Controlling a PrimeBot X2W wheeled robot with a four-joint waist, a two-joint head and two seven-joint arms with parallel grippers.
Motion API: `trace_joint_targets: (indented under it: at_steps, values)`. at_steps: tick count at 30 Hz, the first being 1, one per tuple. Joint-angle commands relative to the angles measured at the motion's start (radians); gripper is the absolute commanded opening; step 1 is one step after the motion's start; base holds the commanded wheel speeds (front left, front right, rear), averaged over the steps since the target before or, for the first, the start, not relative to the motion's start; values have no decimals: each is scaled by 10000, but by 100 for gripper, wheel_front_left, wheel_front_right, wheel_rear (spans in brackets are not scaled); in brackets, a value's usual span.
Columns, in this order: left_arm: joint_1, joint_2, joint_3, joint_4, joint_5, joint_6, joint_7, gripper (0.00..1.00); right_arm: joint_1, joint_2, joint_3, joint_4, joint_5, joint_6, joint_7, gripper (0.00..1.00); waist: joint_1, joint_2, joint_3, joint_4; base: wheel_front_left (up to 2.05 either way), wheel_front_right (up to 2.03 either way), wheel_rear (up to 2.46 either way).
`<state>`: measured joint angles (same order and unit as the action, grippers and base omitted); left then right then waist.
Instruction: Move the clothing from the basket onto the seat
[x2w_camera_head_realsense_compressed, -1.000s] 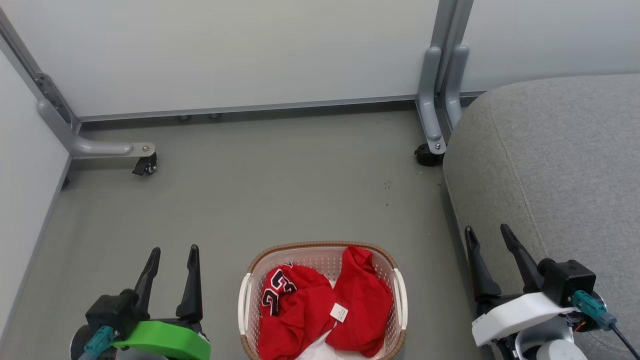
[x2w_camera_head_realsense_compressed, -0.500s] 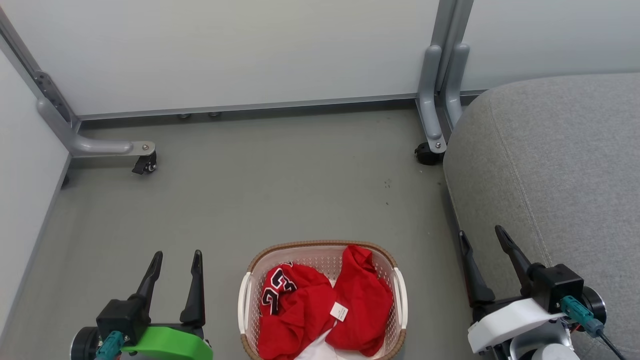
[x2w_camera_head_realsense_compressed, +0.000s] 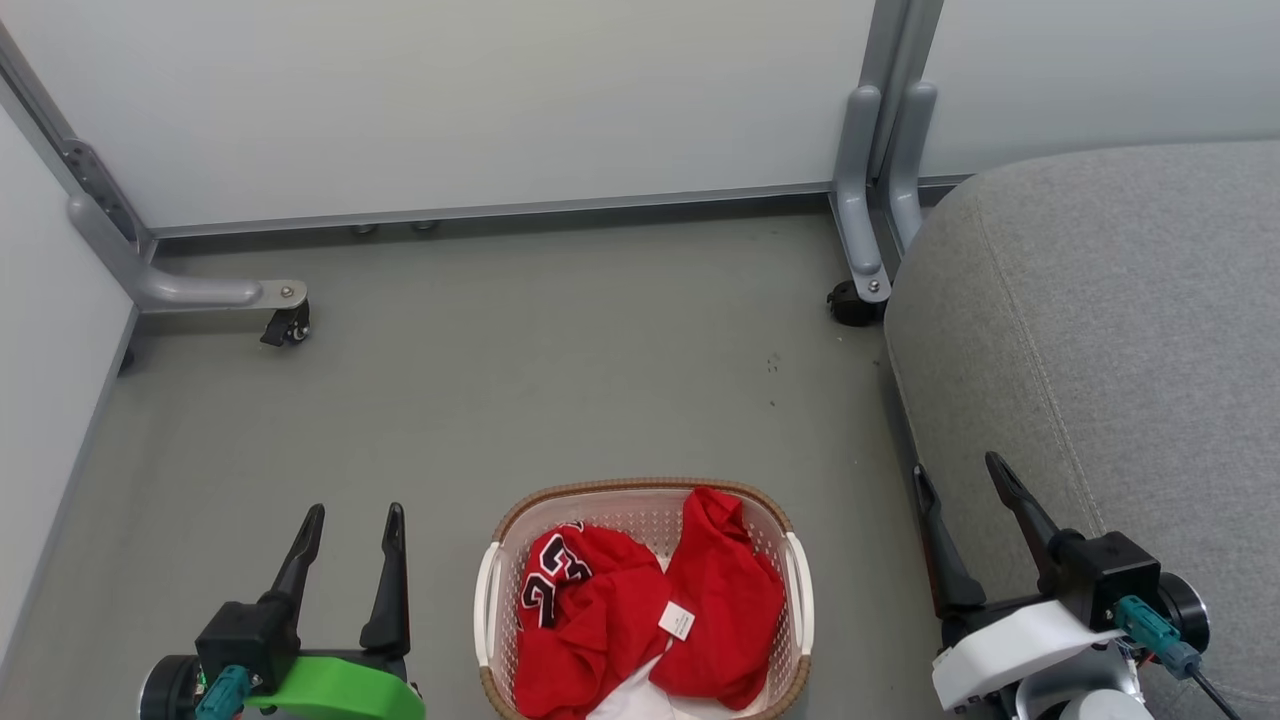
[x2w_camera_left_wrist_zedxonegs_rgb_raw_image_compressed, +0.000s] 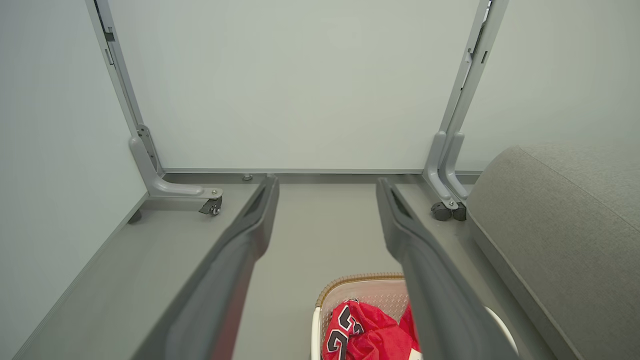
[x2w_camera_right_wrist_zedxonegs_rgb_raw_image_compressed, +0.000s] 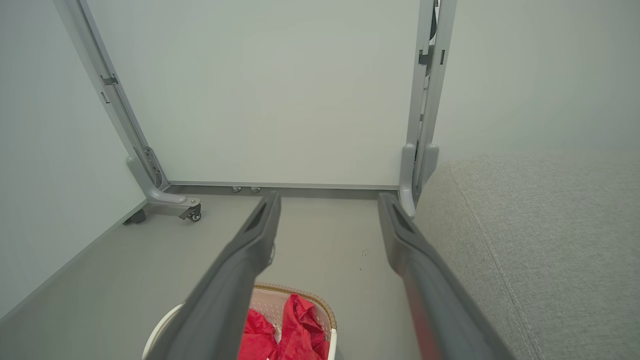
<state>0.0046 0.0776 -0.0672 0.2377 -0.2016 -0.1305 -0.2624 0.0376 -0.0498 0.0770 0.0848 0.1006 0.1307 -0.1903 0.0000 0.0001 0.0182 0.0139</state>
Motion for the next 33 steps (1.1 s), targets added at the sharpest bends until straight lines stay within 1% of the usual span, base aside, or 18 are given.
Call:
trace_joint_targets:
  at_steps: [1, 9, 15, 20, 23, 25, 28, 33]
  values:
    - [56, -4, 25, 29, -106, -4, -32, 100, 46, -18, 12, 22, -43, 1, -44, 100, 0, -1, 9, -6, 0, 0, 0]
    - [-150, -48, 37, 56, -89, -4, -32, 100, -157, -18, 47, -11, -84, 1, -73, 100, 0, -1, 164, -102, 0, 0, 0]
    - [-928, -142, -646, 284, 191, -4, -29, 100, -522, -20, 128, -130, -98, 1, -124, 100, 0, -1, 708, -390, 0, 0, 0]
    - [-1723, -175, -1347, 1119, 499, -4, -19, 100, -912, -16, 237, -183, -40, 1, -188, 100, 0, -1, 1241, -705, 0, 0, 0]
    - [-2348, -212, -1790, 1822, 656, -4, -22, 100, -1262, -20, 317, -306, 44, 1, -232, 100, 0, -1, 1890, -917, 0, 0, 0]
    - [-2864, -222, -2013, 2548, 739, 129, -17, 100, -1573, -18, 380, -409, 97, 1, -295, 100, 0, -1, 2457, -1070, 0, 0, 0]
    - [-3651, -241, -2362, 3412, 857, 207, -20, 100, -2019, -17, 474, -510, 199, 1, -393, 100, 0, -1, 3268, -1275, 0, 0, 0]
    - [-5028, -240, -3113, 4875, 765, 327, 36, 100, -2774, -15, 604, -614, 324, 1, -543, 100, 0, -1, 4732, -1556, 0, 0, 0]
